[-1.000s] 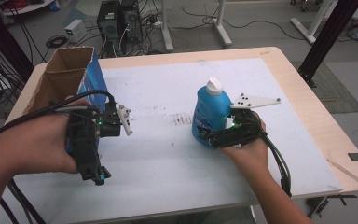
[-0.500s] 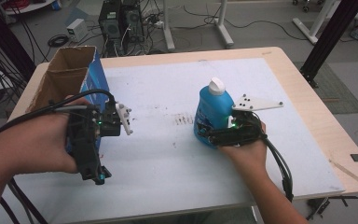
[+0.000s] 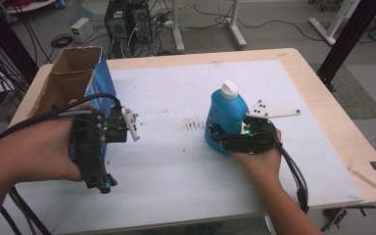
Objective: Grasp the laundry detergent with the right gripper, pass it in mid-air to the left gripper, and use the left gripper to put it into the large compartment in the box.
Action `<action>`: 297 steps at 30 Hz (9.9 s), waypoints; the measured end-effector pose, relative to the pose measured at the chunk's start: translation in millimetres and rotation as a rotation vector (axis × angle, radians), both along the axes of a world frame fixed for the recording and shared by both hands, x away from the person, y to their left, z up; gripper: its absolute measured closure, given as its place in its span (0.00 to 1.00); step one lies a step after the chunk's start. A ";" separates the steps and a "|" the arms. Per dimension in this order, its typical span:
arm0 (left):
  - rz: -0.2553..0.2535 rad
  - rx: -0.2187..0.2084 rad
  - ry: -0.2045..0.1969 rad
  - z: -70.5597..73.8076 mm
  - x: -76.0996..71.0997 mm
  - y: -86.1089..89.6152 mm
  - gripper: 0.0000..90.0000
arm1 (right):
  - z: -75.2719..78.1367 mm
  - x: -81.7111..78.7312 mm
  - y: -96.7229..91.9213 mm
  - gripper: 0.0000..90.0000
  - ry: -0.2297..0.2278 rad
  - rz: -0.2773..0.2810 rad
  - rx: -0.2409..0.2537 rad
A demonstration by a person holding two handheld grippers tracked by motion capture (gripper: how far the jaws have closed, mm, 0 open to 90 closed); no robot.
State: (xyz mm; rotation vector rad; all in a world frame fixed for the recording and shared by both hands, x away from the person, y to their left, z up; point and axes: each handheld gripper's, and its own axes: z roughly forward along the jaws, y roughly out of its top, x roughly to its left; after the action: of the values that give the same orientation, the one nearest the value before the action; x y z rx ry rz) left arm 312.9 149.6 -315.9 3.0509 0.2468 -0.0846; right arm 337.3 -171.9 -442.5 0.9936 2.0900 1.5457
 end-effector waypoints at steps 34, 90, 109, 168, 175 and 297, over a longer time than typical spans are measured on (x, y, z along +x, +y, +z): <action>-0.001 0.004 0.003 0.2 3.3 -3.0 0.02 | -2.2 -2.0 3.8 0.44 -0.039 0.016 0.015; -0.166 -0.022 -0.012 82.4 25.5 -78.9 0.02 | 53.3 -23.1 71.0 0.51 -0.065 0.722 -0.068; -0.178 0.036 -0.027 72.5 17.1 -88.9 0.02 | 54.4 -20.1 105.7 0.51 -0.045 0.795 -0.038; -0.160 0.073 -0.022 64.1 9.9 -94.0 0.36 | 54.2 -21.2 111.9 0.51 -0.053 0.790 -0.031; -0.157 0.074 -0.025 63.8 10.5 -94.1 0.38 | 53.7 -20.3 111.9 0.51 -0.053 0.792 -0.030; 1.050 0.151 0.064 122.4 112.3 101.0 0.43 | 105.1 -0.3 47.8 0.01 0.071 0.684 -0.500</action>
State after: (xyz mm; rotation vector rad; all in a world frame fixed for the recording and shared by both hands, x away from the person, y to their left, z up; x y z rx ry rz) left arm 425.2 250.6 -193.5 2.6194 1.8250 -0.0917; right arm 336.9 -124.1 -337.4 0.1547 2.8433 1.1203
